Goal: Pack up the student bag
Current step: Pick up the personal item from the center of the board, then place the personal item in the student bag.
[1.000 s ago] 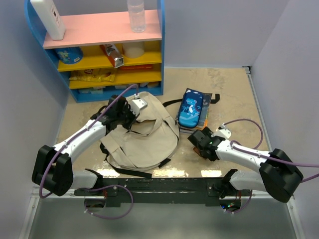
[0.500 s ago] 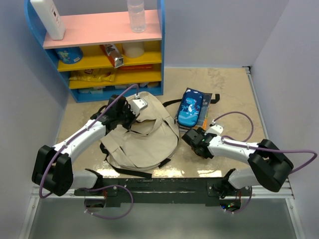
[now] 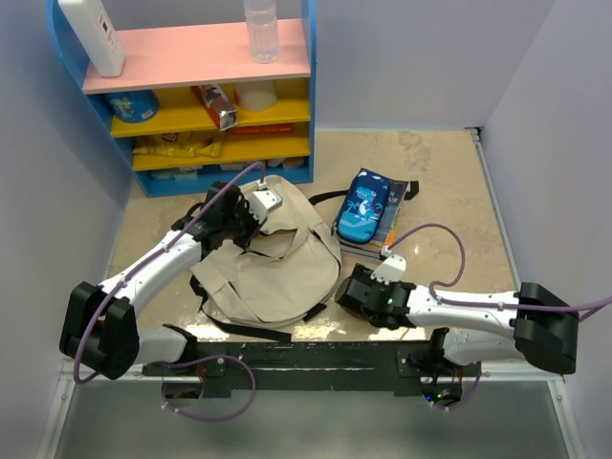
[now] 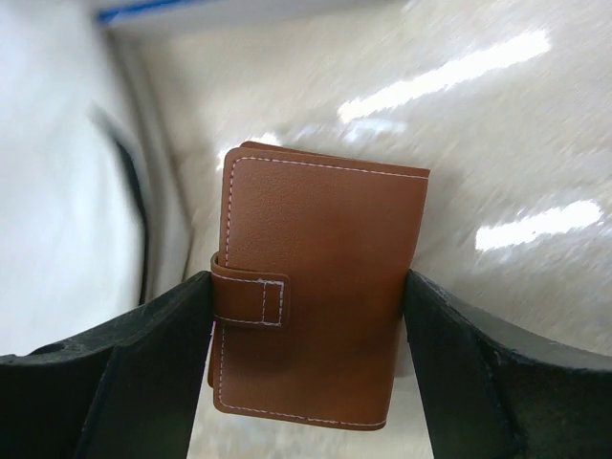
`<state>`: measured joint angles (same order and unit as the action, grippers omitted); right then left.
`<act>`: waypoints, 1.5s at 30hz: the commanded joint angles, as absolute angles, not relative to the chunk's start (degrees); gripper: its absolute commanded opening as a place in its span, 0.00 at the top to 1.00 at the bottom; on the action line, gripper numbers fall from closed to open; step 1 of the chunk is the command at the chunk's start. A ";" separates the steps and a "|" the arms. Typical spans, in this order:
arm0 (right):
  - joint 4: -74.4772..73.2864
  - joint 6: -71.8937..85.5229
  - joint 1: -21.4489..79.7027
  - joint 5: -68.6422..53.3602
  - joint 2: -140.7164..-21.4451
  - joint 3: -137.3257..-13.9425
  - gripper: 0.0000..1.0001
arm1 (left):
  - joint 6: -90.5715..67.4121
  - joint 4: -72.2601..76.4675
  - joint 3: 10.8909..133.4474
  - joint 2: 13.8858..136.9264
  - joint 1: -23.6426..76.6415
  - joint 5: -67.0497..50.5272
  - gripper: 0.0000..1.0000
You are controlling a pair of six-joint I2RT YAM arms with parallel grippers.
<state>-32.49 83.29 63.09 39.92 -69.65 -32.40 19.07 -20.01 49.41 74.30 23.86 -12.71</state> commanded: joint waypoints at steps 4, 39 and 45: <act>-40.24 91.31 77.33 46.22 -68.20 -39.00 0.69 | 19.16 -16.44 51.68 71.63 23.55 -14.33 1.00; 17.22 31.02 64.07 16.79 -96.68 -56.00 0.55 | 18.90 -16.09 48.43 68.99 23.55 -18.54 1.00; 18.11 31.73 63.98 15.56 -97.38 -53.26 0.56 | 18.98 -16.08 48.51 69.08 23.55 -18.54 1.00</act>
